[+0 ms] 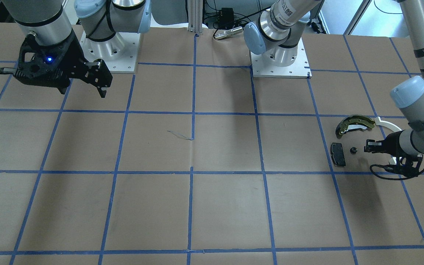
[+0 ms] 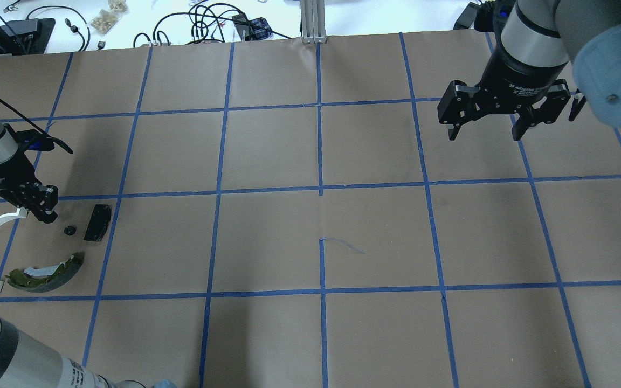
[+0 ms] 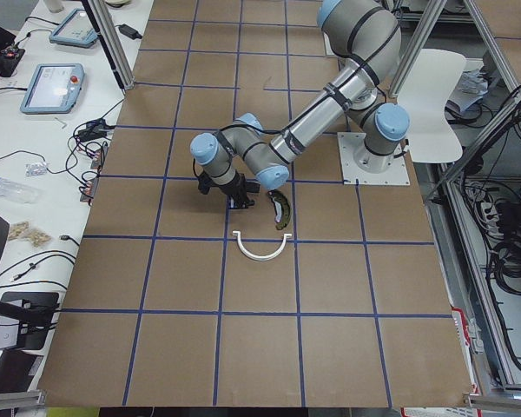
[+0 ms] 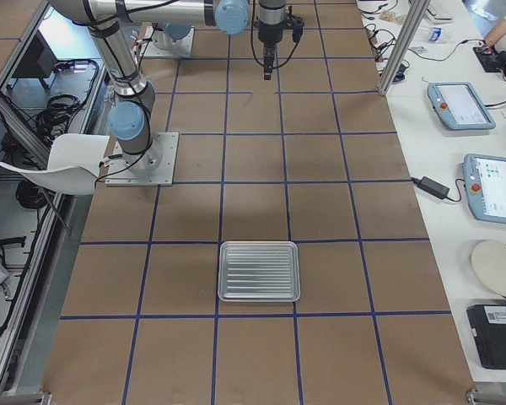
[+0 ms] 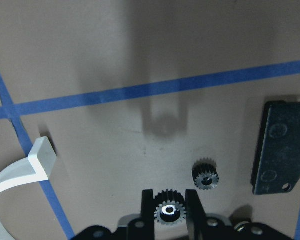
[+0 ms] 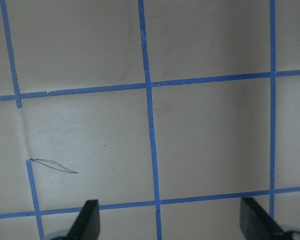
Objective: Place bearing gear from tray to pile
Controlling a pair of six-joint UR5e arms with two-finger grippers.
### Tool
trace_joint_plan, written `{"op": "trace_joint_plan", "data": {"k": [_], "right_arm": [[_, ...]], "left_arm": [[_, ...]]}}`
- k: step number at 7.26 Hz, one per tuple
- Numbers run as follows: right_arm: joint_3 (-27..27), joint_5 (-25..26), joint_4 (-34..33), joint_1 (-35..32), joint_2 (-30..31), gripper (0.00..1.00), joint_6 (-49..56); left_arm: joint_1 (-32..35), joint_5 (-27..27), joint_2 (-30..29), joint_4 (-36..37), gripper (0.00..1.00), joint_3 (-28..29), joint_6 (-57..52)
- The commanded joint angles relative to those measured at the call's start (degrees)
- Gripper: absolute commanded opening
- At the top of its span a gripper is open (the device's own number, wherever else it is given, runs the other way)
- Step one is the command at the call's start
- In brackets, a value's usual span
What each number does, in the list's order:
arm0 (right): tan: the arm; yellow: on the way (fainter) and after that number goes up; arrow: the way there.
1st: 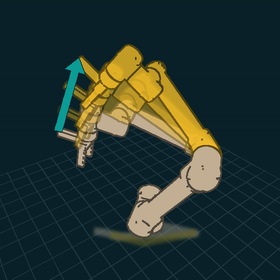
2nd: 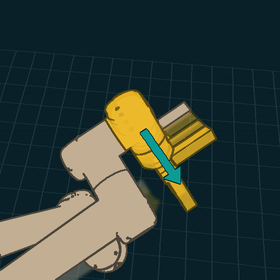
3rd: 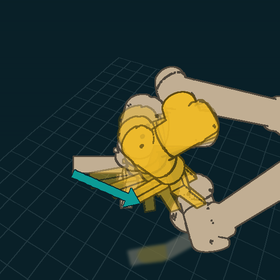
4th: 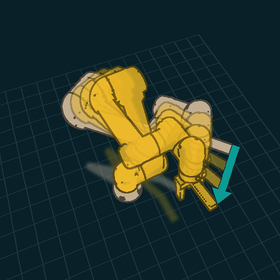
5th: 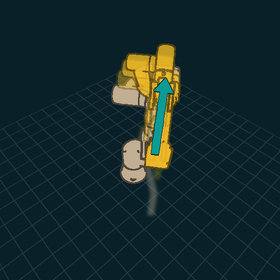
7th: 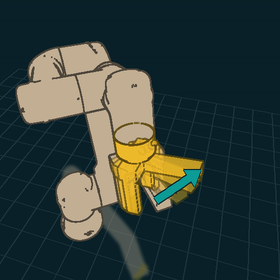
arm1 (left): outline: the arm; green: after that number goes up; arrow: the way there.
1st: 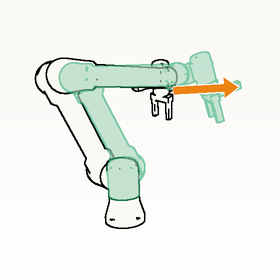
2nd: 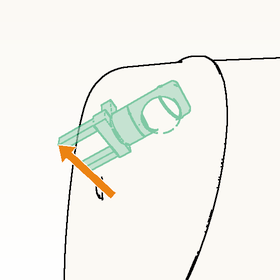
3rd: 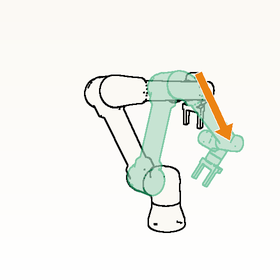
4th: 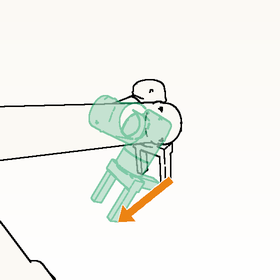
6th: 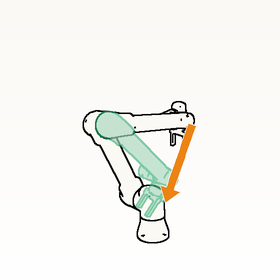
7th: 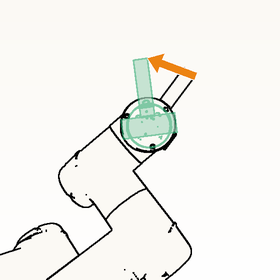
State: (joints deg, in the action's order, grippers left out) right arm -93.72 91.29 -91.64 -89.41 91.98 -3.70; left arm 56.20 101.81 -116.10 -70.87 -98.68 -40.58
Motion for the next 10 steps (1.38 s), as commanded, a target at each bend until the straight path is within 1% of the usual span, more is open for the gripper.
{"op": "trace_joint_plan", "data": {"k": [1, 2, 3, 4, 5, 6, 7, 8, 9, 10], "right_arm": [[0.8, -0.1, 0.1, 0.2, 0.0, 1.00, 0.1], [0.1, -0.5, 0.1, 0.0, 0.0, 1.00, 0.0], [0.6, -0.2, 0.0, 0.1, -0.1, 1.00, 0.0], [0.6, -0.5, 0.1, 0.0, 0.0, 1.00, 0.0], [0.4, -0.7, 0.1, 0.0, 0.0, 1.00, 0.0], [0.1, -0.8, 0.0, 0.0, -0.4, 1.00, -0.1], [0.1, -0.8, 0.0, 0.0, -0.5, 1.00, -0.1], [0.1, -0.8, 0.0, 0.0, -0.5, 1.00, -0.1], [0.1, -0.9, 0.0, 0.0, -0.5, 1.00, -0.1], [0.1, -0.7, 0.0, 0.0, -0.5, 1.00, -0.1]], "left_arm": [[0.0, 0.0, -0.4, 2.1, 0.00, -1.3, -0.1], [0.0, 0.0, -0.9, 2.2, 0.00, -1.3, 0.0], [0.0, -0.1, -1.1, 2.1, 0.00, -1.3, 0.0], [0.0, -0.1, -1.3, 2.1, 0.07, -1.3, 0.0], [0.0, -0.2, -1.4, 2.1, 0.47, -1.3, 0.0], [0.0, -0.2, -1.4, 2.1, 0.69, -1.3, -0.1], [0.0, -0.3, -1.1, 2.1, 0.87, -1.1, -0.2], [0.8, -0.3, 0.3, 1.5, 0.97, 0.8, 0.4], [1.7, -1.8, 1.2, -1.8, 0.97, 3.6, 1.3], [4.2, -7.5, 2.5, -7.1, 1.00, 7.1, 8.9]]}}
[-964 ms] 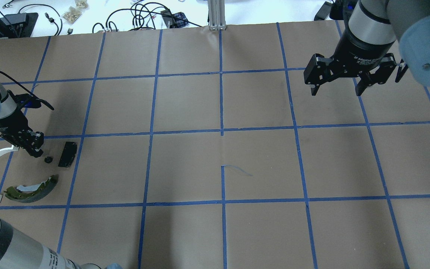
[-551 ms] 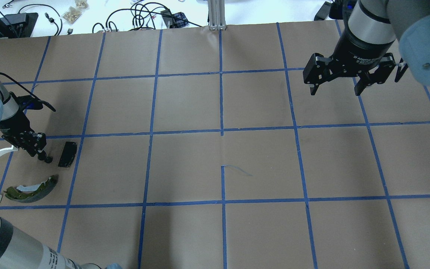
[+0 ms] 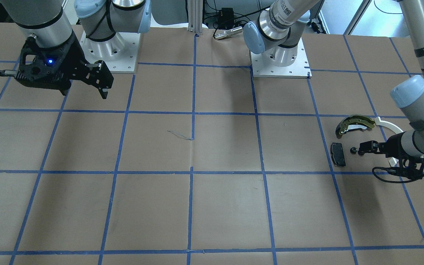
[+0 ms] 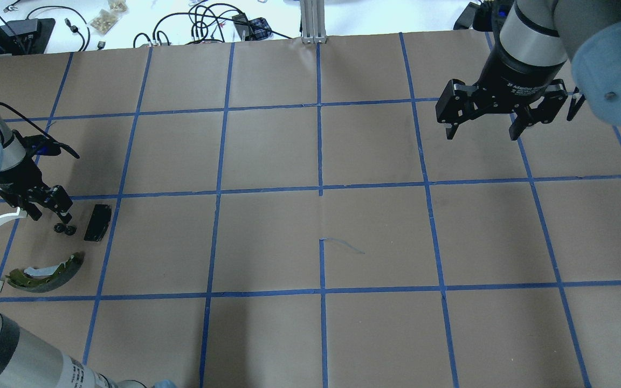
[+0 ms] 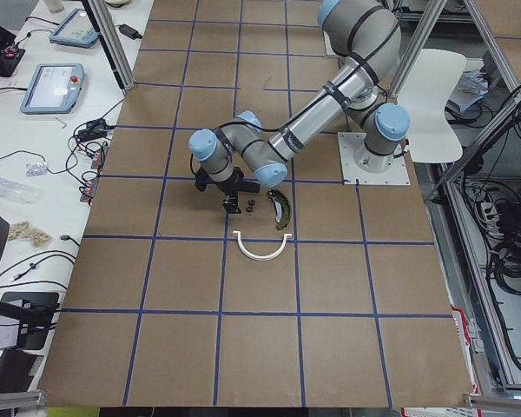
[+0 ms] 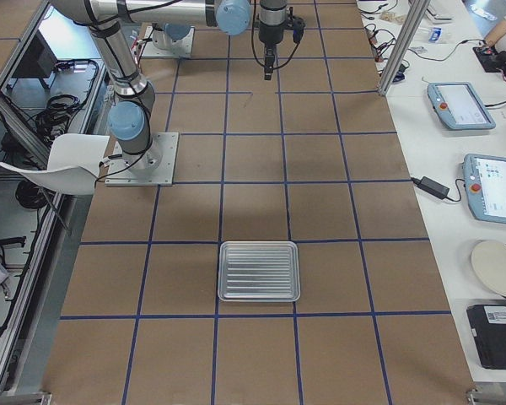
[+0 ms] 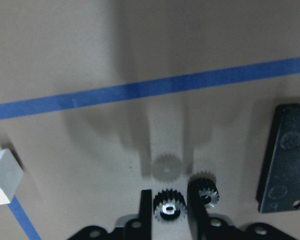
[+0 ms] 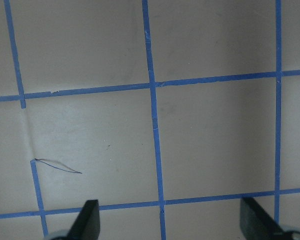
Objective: Place bearing gear from tray to pile
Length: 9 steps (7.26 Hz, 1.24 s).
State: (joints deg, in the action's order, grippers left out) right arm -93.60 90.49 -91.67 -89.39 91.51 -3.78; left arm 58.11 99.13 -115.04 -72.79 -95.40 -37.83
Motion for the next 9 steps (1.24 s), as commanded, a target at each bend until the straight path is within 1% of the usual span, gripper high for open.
{"op": "trace_joint_plan", "data": {"k": [1, 2, 3, 4, 5, 6, 7, 8, 9], "right_arm": [[0.0, 0.0, 0.0, 0.0, 0.0, 1.00, 0.0], [0.0, 0.0, 0.0, 0.0, 0.0, 1.00, 0.0], [0.0, 0.0, 0.0, 0.0, 0.0, 1.00, 0.0], [0.0, -0.1, -0.1, 0.0, 0.0, 1.00, 0.0], [0.4, -0.1, 0.0, 0.0, 0.1, 1.00, 0.0], [0.8, -0.1, -0.1, 0.1, 0.0, 1.00, 0.1], [0.0, 0.0, -0.1, 0.1, 0.0, 1.00, 0.1], [0.0, -0.1, -0.1, 0.1, 0.0, 1.00, 0.0], [0.0, 0.1, -0.1, 0.1, 0.0, 1.00, 0.1]], "left_arm": [[7.1, -6.0, 3.5, -9.1, 1.00, 7.1, 12.7], [12.3, -5.8, 5.9, -11.0, 1.00, 9.9, 14.8], [16.8, -6.1, 7.8, -14.4, 1.00, 11.8, 20.3], [21.1, -6.2, 10.3, -14.9, 1.00, 12.7, 26.6], [25.3, -6.1, 12.9, -15.3, 1.00, 12.6, 29.0], [28.2, -6.2, 15.8, -17.5, 1.00, 12.6, 29.5], [30.5, -6.5, 18.4, -18.3, 1.00, 11.9, 29.7], [33.4, -7.8, 19.7, -18.7, 1.00, 10.9, 31.4], [35.0, -8.3, 20.5, -18.6, 1.00, 9.6, 32.5]]}}
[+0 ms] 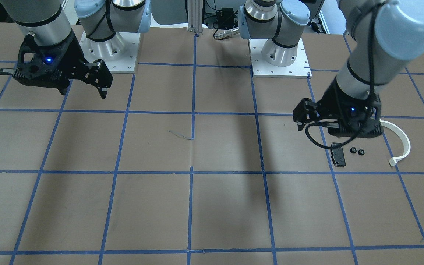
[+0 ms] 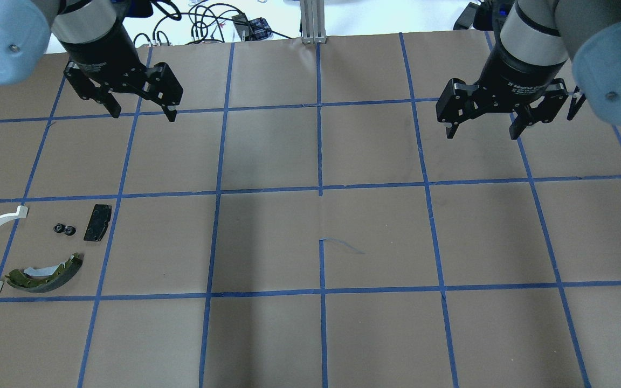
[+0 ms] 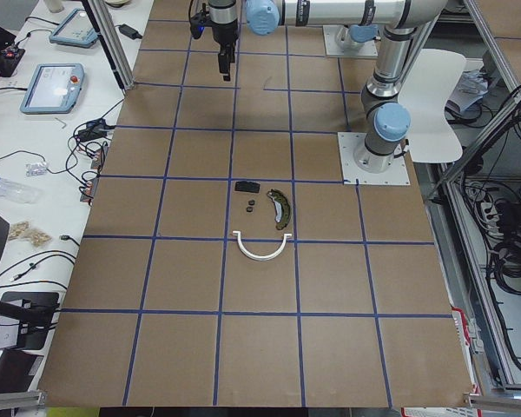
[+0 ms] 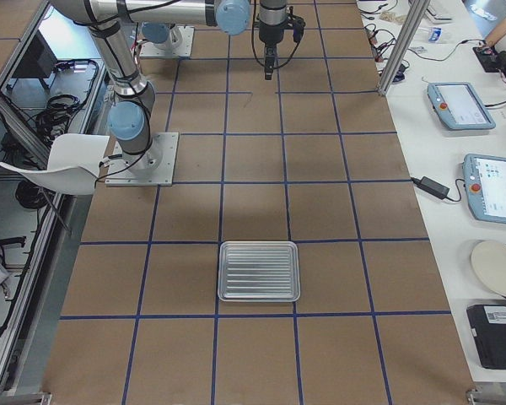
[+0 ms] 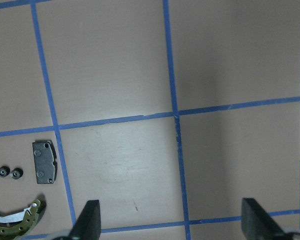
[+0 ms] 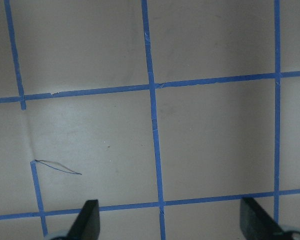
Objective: Place bearing gear from tray to pile
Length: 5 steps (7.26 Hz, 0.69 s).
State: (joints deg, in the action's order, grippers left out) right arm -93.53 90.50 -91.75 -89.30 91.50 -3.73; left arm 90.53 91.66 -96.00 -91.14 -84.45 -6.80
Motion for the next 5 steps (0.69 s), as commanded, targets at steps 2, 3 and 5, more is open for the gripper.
{"op": "trace_joint_plan", "data": {"k": [2, 3, 5], "right_arm": [[0.2, 0.6, 0.0, 0.1, 0.0, 1.00, 0.1], [0.0, 0.2, 0.0, 0.1, 0.0, 1.00, 0.1], [-0.1, 0.1, 0.0, 0.1, 0.0, 1.00, 0.1]], "left_arm": [[2.8, -3.4, 4.0, -0.4, 1.00, -3.8, 0.7], [2.0, -3.2, 5.1, -0.4, 1.00, -5.1, 0.4], [-0.6, -2.8, 5.7, -0.6, 1.00, -5.5, -1.0]]}}
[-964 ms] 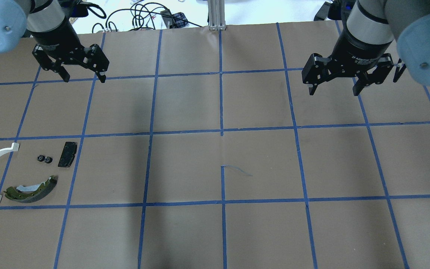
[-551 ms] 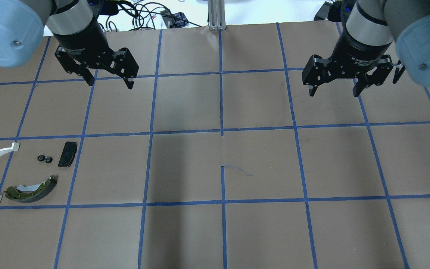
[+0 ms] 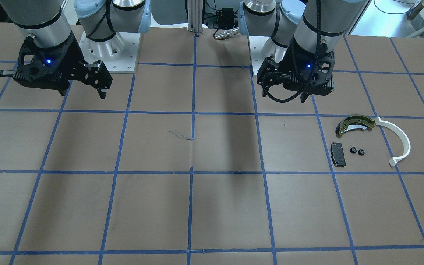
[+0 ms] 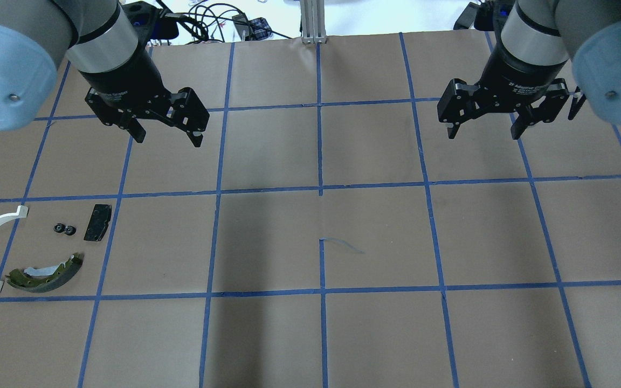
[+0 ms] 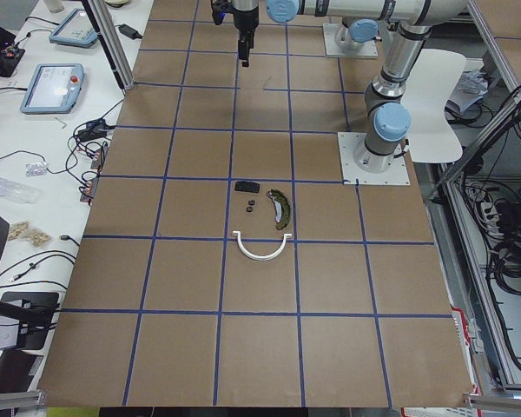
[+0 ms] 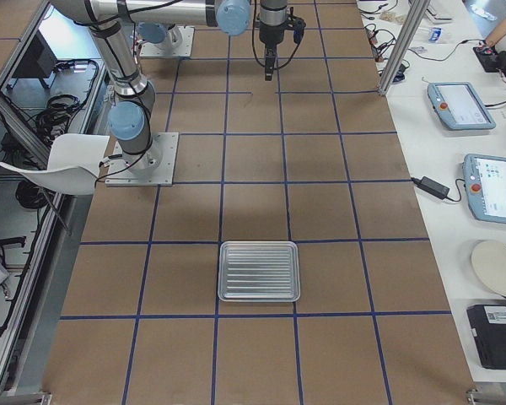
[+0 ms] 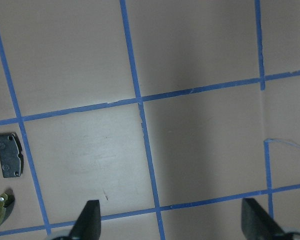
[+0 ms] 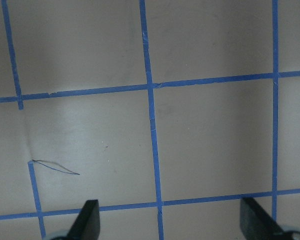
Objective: Place bearing gear from tray to pile
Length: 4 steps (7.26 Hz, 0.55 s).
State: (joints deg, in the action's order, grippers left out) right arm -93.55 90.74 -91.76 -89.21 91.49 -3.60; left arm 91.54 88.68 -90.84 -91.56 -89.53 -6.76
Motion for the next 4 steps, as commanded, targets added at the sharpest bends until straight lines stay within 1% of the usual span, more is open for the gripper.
{"op": "trace_joint_plan", "data": {"k": [1, 4], "right_arm": [[-0.1, -0.2, 0.0, 0.0, 0.0, 1.00, 0.0], [0.0, -0.1, 0.0, 0.0, 0.0, 1.00, 0.0]], "left_arm": [[-2.3, 0.2, 1.0, -1.2, 1.00, -0.6, -1.7], [-2.6, 0.0, 1.5, -0.7, 1.00, -2.1, -1.8]]}}
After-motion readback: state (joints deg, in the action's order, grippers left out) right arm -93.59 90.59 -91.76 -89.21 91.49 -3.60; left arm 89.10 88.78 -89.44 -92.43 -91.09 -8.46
